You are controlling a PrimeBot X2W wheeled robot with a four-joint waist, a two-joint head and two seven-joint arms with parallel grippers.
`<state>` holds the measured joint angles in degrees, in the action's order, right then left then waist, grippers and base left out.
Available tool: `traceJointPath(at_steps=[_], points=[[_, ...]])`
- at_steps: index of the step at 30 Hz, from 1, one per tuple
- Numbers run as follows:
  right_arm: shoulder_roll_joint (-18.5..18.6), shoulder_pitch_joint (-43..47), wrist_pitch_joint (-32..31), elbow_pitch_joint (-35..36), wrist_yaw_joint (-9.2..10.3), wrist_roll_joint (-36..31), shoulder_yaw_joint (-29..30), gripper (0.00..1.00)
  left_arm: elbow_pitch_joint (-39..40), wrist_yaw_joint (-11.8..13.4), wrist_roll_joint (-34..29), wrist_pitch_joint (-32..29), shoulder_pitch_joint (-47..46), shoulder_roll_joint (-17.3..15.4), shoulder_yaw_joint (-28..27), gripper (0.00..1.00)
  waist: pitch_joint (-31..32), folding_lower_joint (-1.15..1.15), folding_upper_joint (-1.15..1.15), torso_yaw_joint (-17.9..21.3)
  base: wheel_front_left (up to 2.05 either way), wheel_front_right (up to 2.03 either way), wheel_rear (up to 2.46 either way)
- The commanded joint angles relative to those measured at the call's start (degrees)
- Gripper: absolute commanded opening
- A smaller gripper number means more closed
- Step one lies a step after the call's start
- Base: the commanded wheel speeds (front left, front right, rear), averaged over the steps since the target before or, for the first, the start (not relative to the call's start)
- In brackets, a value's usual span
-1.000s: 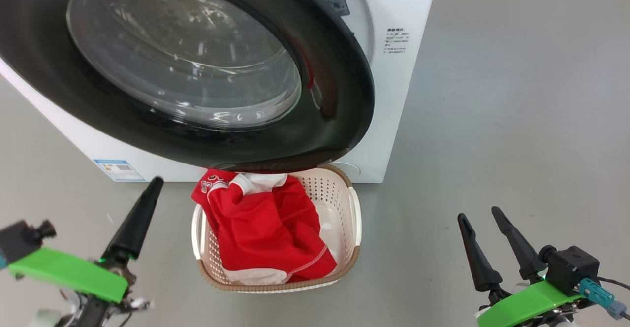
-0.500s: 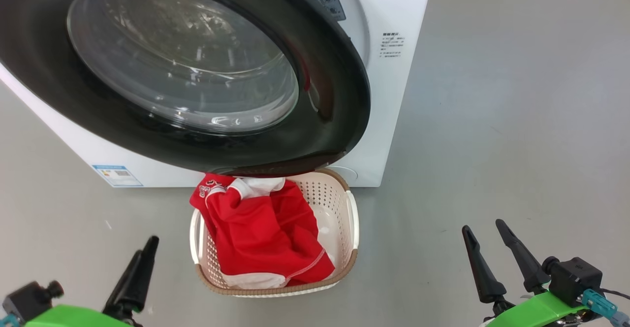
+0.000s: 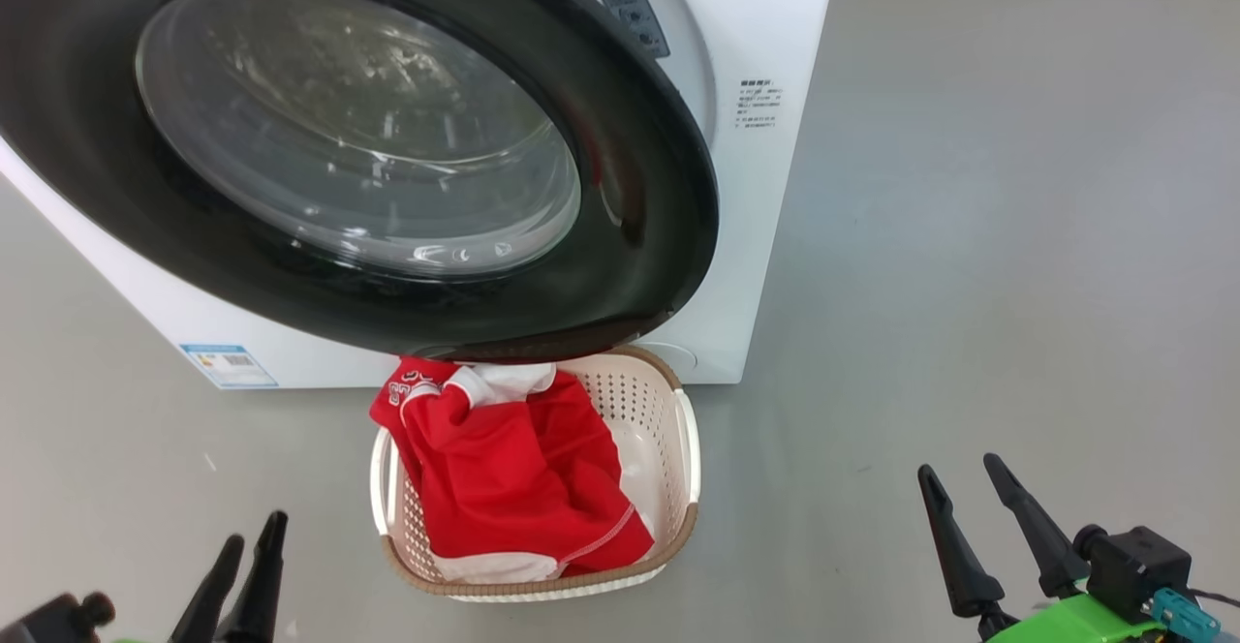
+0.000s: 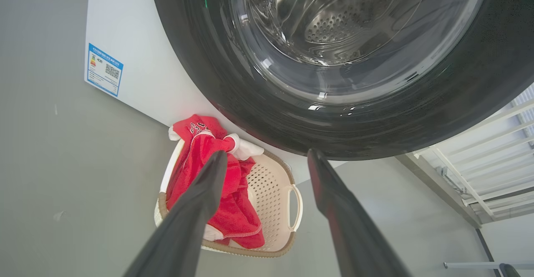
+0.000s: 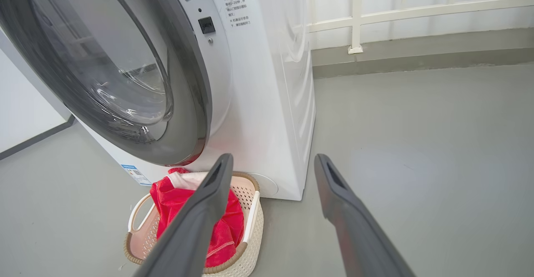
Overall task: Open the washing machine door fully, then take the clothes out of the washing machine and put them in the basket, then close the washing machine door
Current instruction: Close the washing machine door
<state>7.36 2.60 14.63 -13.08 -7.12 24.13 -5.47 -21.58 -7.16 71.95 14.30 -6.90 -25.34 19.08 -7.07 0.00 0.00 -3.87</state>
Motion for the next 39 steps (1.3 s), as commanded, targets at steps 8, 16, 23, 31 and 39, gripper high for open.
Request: traceJointPath(at_steps=[8,16,23,31,39], points=[[1.27,1.55,0.37,1.65,-0.36,0.32,-0.39,1.0,-0.07,-0.33,-16.41,0.69,3.19,3.34,-10.94,1.0,1.63,0.0,0.0,0.18,0.0,0.0,0.0],[1.23,2.22,0.37,2.17,-0.36,0.12,-0.13,1.0,2.75,-0.33,-31.77,0.69,6.12,8.57,-18.66,1.0,1.95,0.0,0.0,0.16,0.0,0.0,0.0],[1.18,2.24,0.37,2.32,-0.36,0.01,-0.15,1.0,5.82,-0.33,-41.68,0.69,7.63,12.07,-23.17,1.0,1.9,0.0,0.0,0.22,0.0,0.0,0.0],[1.07,2.07,0.37,2.26,-0.36,-0.15,0.04,1.0,8.66,-0.33,-53.27,0.7,8.74,15.34,-26.0,1.0,1.73,0.0,0.0,0.1,0.0,0.0,0.0],[0.77,1.89,0.37,1.96,-0.36,-0.23,-0.19,1.0,7.27,-0.33,-56.31,0.7,9.7,17.57,-26.34,1.0,1.85,0.0,0.0,0.07,0.0,0.0,0.0]])
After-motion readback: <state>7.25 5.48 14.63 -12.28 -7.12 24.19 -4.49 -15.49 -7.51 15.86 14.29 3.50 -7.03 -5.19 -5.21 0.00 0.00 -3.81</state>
